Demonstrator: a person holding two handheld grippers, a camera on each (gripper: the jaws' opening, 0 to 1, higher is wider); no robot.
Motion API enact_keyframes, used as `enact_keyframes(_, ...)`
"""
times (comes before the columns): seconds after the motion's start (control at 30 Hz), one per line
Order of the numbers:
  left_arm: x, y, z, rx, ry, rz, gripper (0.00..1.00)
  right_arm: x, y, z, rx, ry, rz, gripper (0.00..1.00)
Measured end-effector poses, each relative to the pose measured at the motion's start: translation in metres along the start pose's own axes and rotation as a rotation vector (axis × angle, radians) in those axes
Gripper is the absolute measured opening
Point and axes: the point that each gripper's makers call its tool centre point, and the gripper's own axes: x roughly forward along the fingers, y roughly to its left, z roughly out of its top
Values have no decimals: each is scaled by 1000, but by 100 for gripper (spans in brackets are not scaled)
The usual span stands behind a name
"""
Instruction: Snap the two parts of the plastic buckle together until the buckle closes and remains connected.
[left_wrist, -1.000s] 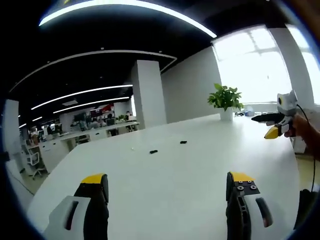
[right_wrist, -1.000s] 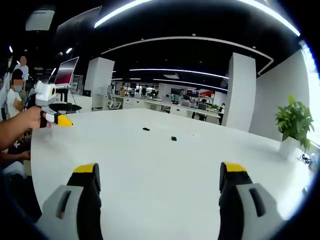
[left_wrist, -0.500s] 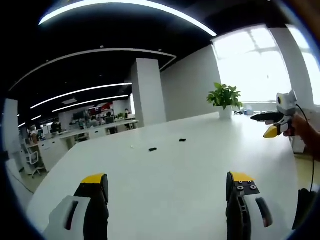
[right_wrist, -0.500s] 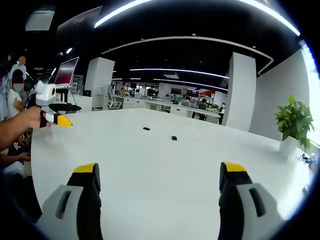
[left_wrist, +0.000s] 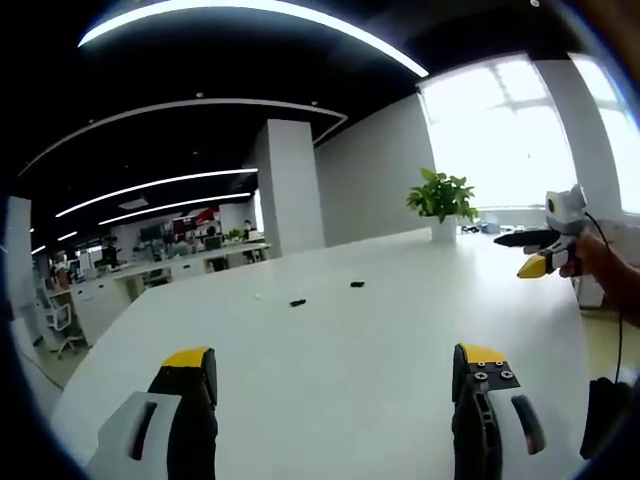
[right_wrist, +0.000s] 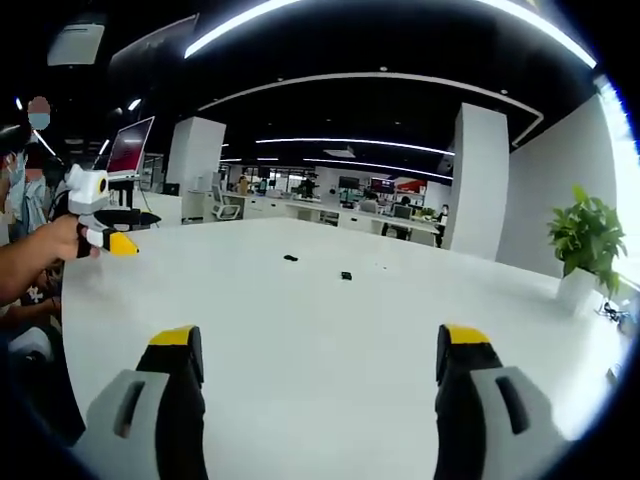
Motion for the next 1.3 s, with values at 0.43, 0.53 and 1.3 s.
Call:
enact_keyframes(0.43,-1,2,-2,-4,2,0,99,-2,0,-1,-3,1,-2,97)
enact_keyframes(0.53,-2,0,-2,-4,3,-2,99,-2,-2,-1,2,-1,-11,97)
enact_keyframes(1.3,-3,2,-6,-19,10,-5,97,-7,1,-3,-4,3,-9,95)
